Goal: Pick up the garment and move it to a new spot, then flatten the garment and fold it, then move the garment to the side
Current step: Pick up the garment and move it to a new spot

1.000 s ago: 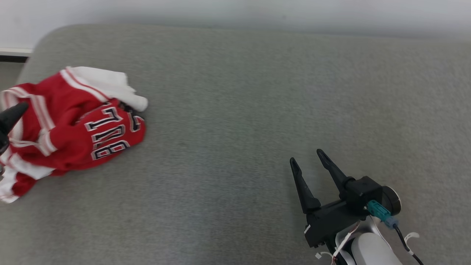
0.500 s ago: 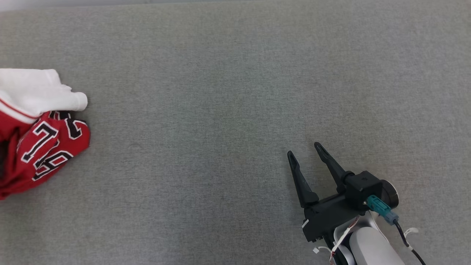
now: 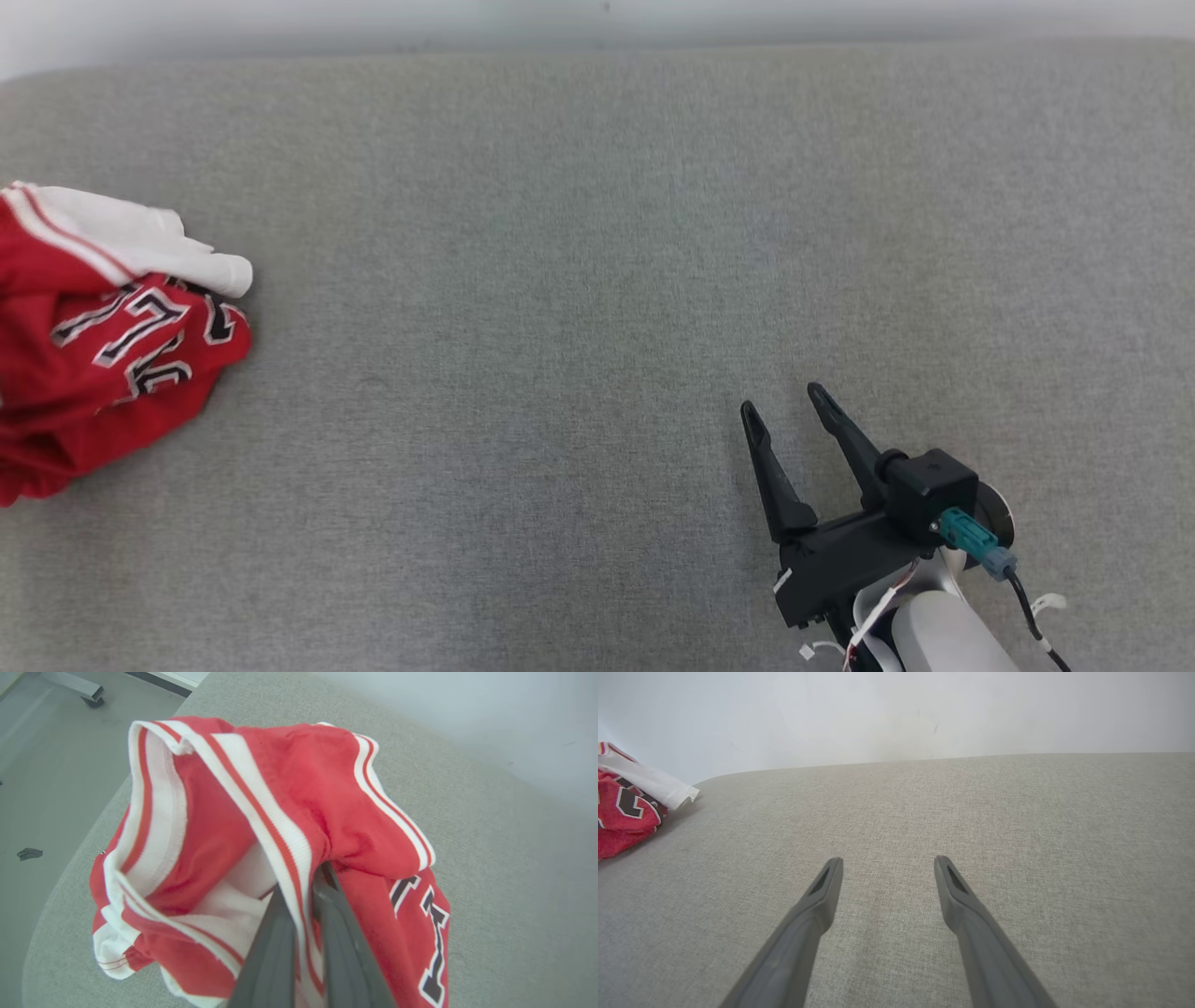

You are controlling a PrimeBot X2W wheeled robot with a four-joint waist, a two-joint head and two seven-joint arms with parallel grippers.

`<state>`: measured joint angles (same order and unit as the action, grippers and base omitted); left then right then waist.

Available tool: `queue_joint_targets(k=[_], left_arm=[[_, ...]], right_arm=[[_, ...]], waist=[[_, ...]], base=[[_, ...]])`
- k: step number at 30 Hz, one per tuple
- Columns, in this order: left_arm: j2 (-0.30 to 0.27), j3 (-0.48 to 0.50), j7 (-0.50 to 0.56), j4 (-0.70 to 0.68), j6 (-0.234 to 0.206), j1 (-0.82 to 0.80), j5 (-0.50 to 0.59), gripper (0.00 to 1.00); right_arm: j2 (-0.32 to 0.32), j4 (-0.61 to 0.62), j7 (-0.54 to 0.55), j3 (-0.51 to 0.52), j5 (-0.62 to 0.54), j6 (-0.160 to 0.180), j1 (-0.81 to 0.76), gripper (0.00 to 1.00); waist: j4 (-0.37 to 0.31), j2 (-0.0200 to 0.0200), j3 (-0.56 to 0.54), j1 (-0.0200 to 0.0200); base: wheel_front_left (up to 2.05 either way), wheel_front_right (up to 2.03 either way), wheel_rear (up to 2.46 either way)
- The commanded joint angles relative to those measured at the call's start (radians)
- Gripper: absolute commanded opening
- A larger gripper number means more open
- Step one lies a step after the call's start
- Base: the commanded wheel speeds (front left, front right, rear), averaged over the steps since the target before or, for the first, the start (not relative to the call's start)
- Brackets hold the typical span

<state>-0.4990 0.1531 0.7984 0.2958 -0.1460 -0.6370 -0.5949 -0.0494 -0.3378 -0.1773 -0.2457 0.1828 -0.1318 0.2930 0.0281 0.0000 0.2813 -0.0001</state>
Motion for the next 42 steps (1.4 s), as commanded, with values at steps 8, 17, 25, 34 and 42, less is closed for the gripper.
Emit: queue_joint_targets(k=[8, 17, 25, 34, 42], left_arm=[[0.059, -0.027, -0.087, -0.061, 0.070, -0.109, -0.046, 0.00], [0.154, -0.115, -0.114, -0.098, 0.131, -0.194, -0.072, 0.00], [0.246, -0.191, -0.109, -0.147, 0.156, -0.223, -0.103, 0.00], [0.301, -0.247, -0.160, -0.114, 0.164, -0.170, -0.076, 0.00], [0.260, -0.342, -0.293, 0.028, 0.175, -0.039, 0.084, 0.00]], right_arm=[[-0.002, -0.041, -0.019, -0.010, 0.033, 0.002, -0.043, 1.00], [-0.002, -0.070, -0.032, -0.040, 0.074, 0.002, -0.096, 1.00], [-0.002, -0.062, -0.022, -0.045, 0.070, 0.002, -0.100, 1.00], [-0.002, -0.042, -0.008, -0.037, 0.062, 0.002, -0.091, 1.00], [-0.001, -0.027, -0.018, -0.017, 0.065, 0.002, -0.077, 1.00]], waist=[[0.026, 0.0000, -0.150, 0.0001], [-0.063, 0.0000, -0.264, 0.0001], [-0.213, 0.0000, -0.283, 0.0001], [-0.391, 0.0000, -0.245, 0.0001], [-0.458, 0.0000, -0.186, 0.0001]], base=[[0.00, 0.00, 0.00], [0.00, 0.00, 0.00], [0.00, 0.00, 0.00], [0.00, 0.00, 0.00], [0.00, 0.00, 0.00]])
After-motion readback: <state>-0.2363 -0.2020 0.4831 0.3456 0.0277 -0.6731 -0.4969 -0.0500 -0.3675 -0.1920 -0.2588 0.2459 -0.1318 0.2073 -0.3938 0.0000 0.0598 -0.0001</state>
